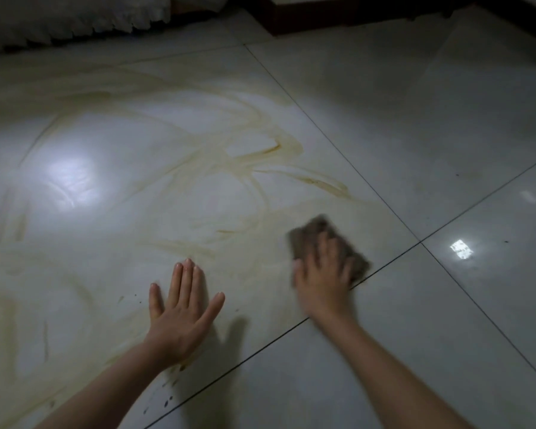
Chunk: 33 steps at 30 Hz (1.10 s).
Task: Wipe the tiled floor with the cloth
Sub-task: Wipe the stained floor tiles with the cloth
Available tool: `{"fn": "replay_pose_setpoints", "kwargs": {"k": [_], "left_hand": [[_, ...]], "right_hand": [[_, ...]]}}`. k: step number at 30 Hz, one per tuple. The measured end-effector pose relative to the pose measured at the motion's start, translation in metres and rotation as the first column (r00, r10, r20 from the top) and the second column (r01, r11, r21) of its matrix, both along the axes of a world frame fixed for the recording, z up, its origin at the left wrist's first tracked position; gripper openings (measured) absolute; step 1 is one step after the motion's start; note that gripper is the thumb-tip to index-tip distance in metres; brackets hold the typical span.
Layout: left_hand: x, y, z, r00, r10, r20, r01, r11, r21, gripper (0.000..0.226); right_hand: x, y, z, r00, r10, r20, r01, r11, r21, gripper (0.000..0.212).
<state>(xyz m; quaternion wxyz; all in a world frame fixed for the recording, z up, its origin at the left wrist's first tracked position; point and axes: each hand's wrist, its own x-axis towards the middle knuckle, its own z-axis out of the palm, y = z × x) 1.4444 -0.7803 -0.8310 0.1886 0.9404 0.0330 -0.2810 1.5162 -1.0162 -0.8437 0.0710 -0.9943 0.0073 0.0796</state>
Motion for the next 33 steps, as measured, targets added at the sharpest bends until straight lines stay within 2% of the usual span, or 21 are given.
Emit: {"fn": "replay_pose_setpoints", "kwargs": {"k": [2,3,5,6,8,10,12,14,16,18,21,25,27,30,33], "left_hand": [[0.003,0.0,0.003,0.999,0.011,-0.041,-0.01,1.0,0.019,0.105],[0.004,0.001,0.004,0.998,0.005,-0.062,-0.003,0.999,0.038,0.103],[0.006,0.006,0.007,0.996,-0.033,-0.078,0.04,0.995,0.092,0.092],[0.008,0.011,0.012,0.998,-0.048,-0.028,0.051,0.99,0.132,0.09],[0.021,0.02,0.029,0.988,-0.069,0.139,0.046,0.986,0.16,0.089],[0.049,0.03,0.038,0.966,-0.147,0.214,0.109,0.978,0.178,0.083],[0.086,0.041,0.037,0.948,-0.232,0.216,0.178,0.953,0.245,0.072],[0.124,0.056,0.029,0.949,-0.283,0.137,0.228,0.921,0.317,0.067],[0.156,0.07,0.02,0.947,-0.315,0.064,0.276,0.9,0.339,0.077],[0.183,0.079,0.013,0.928,-0.373,0.028,0.34,0.873,0.348,0.085],[0.203,0.087,0.012,0.904,-0.413,-0.11,0.426,0.855,0.294,0.101],[0.211,0.087,0.017,0.895,-0.382,-0.231,0.434,0.865,0.25,0.111],[0.215,0.086,0.018,0.892,-0.369,-0.26,0.43,0.871,0.239,0.115],[0.216,0.081,0.025,0.885,-0.339,-0.32,0.423,0.873,0.243,0.115],[0.217,0.08,0.029,0.883,-0.343,-0.322,0.428,0.869,0.247,0.11]], "right_hand": [[-0.042,0.043,0.01,0.959,0.28,0.035,-0.281,0.959,0.03,0.057],[-0.059,0.057,0.014,0.932,0.361,0.011,-0.361,0.929,0.077,0.055],[-0.077,0.065,0.029,0.862,0.479,-0.167,-0.47,0.878,0.094,0.053],[-0.077,0.059,0.031,0.802,0.551,-0.229,-0.546,0.833,0.092,0.053],[-0.061,0.036,0.029,0.745,0.628,-0.225,-0.621,0.776,0.111,0.055],[-0.034,0.011,0.028,0.841,0.477,-0.254,-0.467,0.878,0.103,0.062],[-0.006,-0.006,0.027,0.935,0.209,-0.287,-0.214,0.977,0.014,0.064],[0.01,-0.005,0.024,0.942,0.031,-0.334,-0.049,0.998,-0.048,0.064],[0.012,0.004,0.017,0.937,-0.049,-0.347,0.024,0.997,-0.076,0.061],[0.01,0.014,0.014,0.94,-0.086,-0.329,0.062,0.995,-0.083,0.063],[0.011,0.018,0.019,0.945,-0.103,-0.311,0.075,0.992,-0.1,0.072],[0.016,0.02,0.025,0.908,-0.093,-0.409,0.067,0.995,-0.076,0.062],[0.028,0.017,0.022,0.9,-0.134,-0.416,0.109,0.99,-0.084,0.063],[0.064,0.006,0.01,0.928,-0.18,-0.328,0.156,0.983,-0.099,0.072],[0.116,-0.014,0.0,0.962,-0.169,-0.213,0.149,0.983,-0.108,0.07]]}}
